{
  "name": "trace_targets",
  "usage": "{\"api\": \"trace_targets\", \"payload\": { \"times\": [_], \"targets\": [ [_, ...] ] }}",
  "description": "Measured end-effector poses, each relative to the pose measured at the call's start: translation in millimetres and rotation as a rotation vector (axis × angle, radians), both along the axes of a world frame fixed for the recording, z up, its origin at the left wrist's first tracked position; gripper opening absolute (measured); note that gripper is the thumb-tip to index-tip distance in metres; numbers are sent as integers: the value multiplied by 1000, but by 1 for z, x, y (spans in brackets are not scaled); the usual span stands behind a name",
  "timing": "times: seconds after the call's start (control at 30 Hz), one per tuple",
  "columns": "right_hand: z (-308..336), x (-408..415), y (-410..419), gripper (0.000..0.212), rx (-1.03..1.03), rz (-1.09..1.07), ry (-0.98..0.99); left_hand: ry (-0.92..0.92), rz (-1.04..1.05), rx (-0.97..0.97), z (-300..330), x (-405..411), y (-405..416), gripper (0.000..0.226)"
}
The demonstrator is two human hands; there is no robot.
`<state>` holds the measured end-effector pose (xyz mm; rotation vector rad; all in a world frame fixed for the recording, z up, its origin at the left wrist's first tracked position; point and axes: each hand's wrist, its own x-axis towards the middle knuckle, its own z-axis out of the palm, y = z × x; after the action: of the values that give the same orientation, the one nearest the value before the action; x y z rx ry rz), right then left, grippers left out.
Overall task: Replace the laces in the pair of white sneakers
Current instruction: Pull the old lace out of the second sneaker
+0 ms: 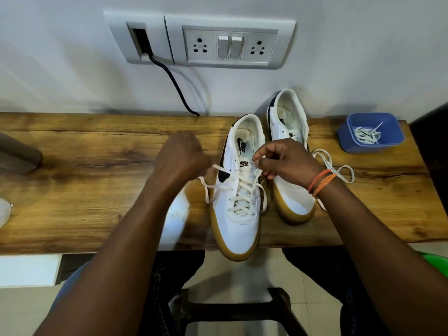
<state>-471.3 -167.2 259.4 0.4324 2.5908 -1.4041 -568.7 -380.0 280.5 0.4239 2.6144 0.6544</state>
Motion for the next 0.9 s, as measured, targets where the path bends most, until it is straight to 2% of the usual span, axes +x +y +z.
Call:
{"api": "trace_targets", "payload": {
  "times": [0.07, 0.13, 0.23, 0.33, 0.4, 0.47, 0.6, 0.8, 0.9],
  "targets": [
    [-1, 0, -1, 10, 8, -1, 4, -89, 45, -105, -5, -2, -13, 10],
    [0, 0, -1, 11, 10, -2, 3, -55, 31, -105, -12, 2, -10, 4],
    [0, 1, -1, 10, 15, 2, 1, 64, -31, 108, -11, 13, 12, 16],
    [0, 1, -2, 9, 16, -4, 11, 133, -340, 208, -8, 33, 29, 13],
    [-1, 1, -3, 8, 24, -7, 16, 168, -503, 156, -13, 45, 33, 21],
    [0, 1, -4, 7, 34, -4, 15, 169, -556, 99, -22, 47, 34, 30],
    [0, 1, -2, 7, 28, -2, 4, 77, -474, 131, -14, 38, 34, 28],
    [2, 2, -1, 10, 15, 5, -3, 162, -62, 3, -3, -5, -3, 20],
    [3, 1, -2, 10, 22, 6, 2, 123, -51, 8, -11, -4, -7, 7]
  ]
}}
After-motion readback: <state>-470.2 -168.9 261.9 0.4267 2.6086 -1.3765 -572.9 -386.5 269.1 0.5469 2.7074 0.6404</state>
